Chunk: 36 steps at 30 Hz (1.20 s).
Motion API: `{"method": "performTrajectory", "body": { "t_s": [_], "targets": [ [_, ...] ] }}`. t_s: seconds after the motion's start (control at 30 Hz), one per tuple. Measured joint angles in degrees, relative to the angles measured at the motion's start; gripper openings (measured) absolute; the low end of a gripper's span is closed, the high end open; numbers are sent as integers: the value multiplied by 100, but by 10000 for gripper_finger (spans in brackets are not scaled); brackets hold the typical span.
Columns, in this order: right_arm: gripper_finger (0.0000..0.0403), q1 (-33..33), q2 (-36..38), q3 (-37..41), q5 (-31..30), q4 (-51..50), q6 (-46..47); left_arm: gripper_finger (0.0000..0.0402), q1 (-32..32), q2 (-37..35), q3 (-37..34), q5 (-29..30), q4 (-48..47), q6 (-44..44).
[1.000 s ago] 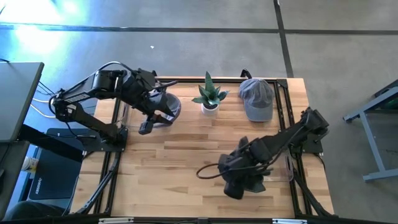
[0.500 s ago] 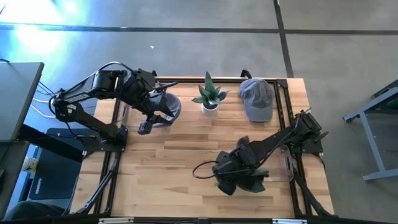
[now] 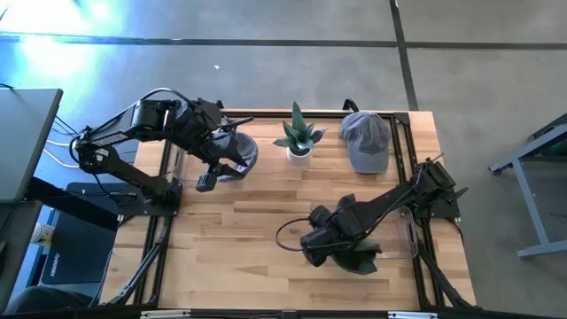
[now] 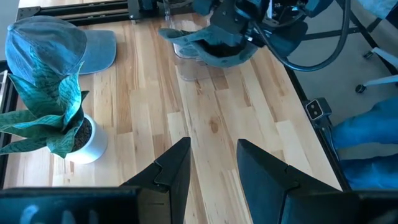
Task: Pick & Place hat
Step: Put the black cap into the right transparent bin
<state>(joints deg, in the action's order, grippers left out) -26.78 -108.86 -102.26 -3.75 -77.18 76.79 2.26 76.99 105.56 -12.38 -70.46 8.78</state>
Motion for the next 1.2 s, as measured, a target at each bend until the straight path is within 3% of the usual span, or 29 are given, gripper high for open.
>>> {"method": "performTrajectory", "body": {
  "t_s": [0.3,0.77,1.2],
  "targets": [
    [9,19,0,0,66,78,67,126,0,0,2,0,0,-2],
    [5,704,479,-9,235,-68,813,126,-1,0,1,-12,-14,-18],
    [4,1348,581,-9,66,-430,765,126,-1,2,2,-58,-17,-39]
  ]
}}
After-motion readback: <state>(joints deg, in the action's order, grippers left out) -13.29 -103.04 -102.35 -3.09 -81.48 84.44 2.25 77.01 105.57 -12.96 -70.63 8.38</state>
